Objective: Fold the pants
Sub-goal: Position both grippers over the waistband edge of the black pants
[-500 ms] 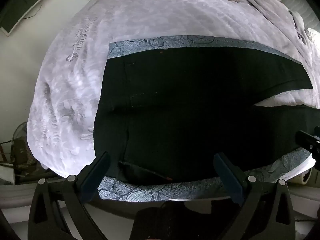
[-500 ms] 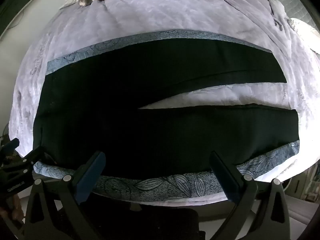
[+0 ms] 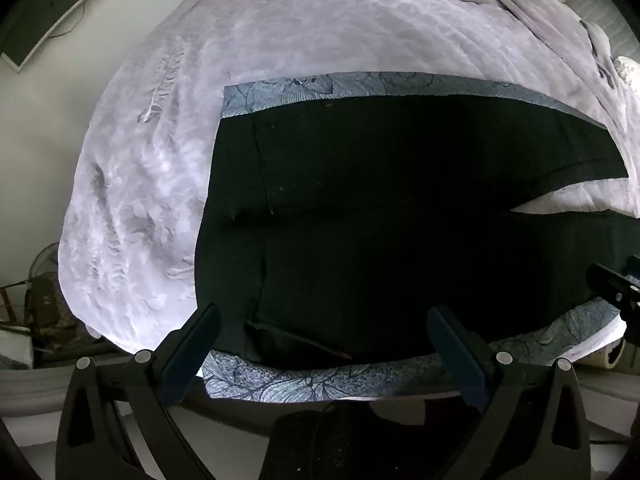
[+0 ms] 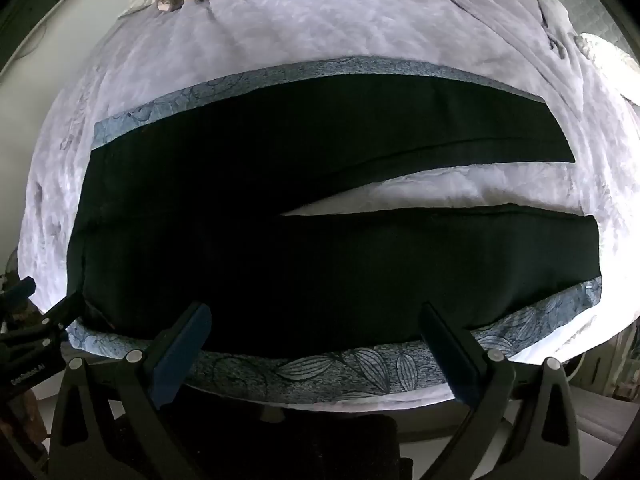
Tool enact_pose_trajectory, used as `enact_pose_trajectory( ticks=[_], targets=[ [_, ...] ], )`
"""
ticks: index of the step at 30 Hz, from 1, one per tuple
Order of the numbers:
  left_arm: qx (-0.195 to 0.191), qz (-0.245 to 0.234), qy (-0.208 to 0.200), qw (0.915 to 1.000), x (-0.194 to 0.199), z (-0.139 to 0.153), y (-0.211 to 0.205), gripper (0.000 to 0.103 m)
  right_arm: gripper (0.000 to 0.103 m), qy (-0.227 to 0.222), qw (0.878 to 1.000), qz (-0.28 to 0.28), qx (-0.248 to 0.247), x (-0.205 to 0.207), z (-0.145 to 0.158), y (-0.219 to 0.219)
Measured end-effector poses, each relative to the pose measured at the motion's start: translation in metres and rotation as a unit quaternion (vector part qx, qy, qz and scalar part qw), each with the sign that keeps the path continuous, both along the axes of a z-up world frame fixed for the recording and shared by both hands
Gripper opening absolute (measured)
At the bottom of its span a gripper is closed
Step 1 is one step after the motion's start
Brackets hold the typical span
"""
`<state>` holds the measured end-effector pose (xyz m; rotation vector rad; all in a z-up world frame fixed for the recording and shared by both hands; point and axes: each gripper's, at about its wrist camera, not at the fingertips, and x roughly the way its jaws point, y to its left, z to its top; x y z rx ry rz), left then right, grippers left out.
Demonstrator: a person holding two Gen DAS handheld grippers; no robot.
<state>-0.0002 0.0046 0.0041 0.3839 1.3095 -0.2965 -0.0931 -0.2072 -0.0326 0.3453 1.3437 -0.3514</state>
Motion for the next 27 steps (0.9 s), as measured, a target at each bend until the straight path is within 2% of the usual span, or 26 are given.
enact_pose_trajectory(
  ticks=[19, 27],
  targets=[
    [0.009, 0.001, 0.015, 0.9998, 0.001, -0.007, -0.002, 0.103, 0.103, 0.015, 1.000, -0.003, 0.009, 0.000, -0.013, 0.001],
    [0.010, 0.003, 0.039, 0.9992, 0.001, -0.015, 0.000, 0.103, 0.103, 0.015, 1.000, -0.004, 0.010, -0.001, -0.015, 0.000]
  ],
)
